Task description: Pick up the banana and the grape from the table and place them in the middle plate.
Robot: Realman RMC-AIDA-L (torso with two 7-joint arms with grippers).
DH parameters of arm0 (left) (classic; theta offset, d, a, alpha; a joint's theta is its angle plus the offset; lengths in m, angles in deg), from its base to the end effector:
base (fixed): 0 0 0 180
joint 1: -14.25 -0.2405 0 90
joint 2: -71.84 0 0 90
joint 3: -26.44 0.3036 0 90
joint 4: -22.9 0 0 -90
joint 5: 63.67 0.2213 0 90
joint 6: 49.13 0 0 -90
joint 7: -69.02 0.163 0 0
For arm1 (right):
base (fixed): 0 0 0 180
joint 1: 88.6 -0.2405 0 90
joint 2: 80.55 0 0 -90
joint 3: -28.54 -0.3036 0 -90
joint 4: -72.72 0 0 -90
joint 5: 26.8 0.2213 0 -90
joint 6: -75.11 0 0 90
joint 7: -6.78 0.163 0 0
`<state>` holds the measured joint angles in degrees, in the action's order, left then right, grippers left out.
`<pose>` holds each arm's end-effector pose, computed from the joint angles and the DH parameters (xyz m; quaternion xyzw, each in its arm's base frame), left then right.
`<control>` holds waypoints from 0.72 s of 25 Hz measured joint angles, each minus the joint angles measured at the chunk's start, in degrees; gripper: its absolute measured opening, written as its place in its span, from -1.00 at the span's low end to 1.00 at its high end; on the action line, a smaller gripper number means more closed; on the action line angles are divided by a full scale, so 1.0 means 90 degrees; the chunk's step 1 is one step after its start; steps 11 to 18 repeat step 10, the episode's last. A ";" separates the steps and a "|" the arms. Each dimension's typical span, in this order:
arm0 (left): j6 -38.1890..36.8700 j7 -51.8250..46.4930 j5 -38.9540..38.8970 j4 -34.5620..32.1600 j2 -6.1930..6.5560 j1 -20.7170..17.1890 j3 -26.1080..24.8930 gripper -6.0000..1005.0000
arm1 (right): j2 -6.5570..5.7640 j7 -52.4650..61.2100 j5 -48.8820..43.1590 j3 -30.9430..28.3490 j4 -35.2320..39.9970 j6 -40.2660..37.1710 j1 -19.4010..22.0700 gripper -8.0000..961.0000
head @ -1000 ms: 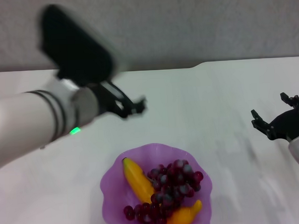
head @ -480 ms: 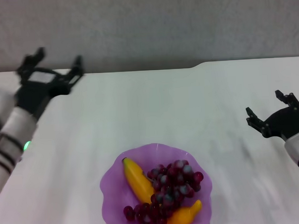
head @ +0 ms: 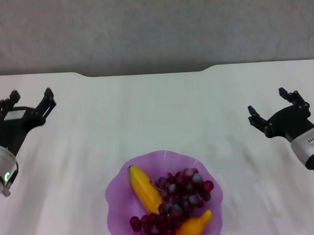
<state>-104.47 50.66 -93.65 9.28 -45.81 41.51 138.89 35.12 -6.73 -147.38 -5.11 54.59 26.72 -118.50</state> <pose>-0.3631 0.4101 -0.0377 -0.6856 -0.3014 -0.3218 0.5793 0.3501 0.4053 -0.0871 -0.8025 0.1394 0.1396 0.5631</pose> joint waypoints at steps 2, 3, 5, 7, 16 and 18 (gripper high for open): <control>0.0004 -0.0009 0.0001 0.0028 -0.0003 -0.0010 0.0001 0.78 | 0.0000 0.0118 -0.0001 0.0011 -0.0027 -0.0028 -0.0014 0.83; 0.0013 -0.0015 0.0003 0.0032 -0.0003 -0.0013 0.0002 0.78 | 0.0000 0.0191 0.0000 -0.0007 -0.0025 -0.0045 -0.0014 0.83; 0.0050 -0.0042 0.0003 0.0043 0.0002 0.0011 0.0003 0.78 | -0.0005 0.0404 0.0000 -0.0022 0.0023 -0.0058 -0.0025 0.84; 0.0095 -0.0046 0.0003 0.0050 0.0007 0.0029 0.0003 0.78 | -0.0012 0.0500 0.0000 0.0003 0.0056 -0.0064 -0.0045 0.84; 0.0157 -0.0051 0.0006 0.0051 0.0013 0.0113 0.0001 0.78 | -0.0009 0.0504 -0.0001 0.0015 0.0060 -0.0105 -0.0044 0.84; 0.0157 -0.0051 0.0006 0.0051 0.0013 0.0113 0.0001 0.78 | -0.0009 0.0504 -0.0001 0.0015 0.0060 -0.0105 -0.0044 0.84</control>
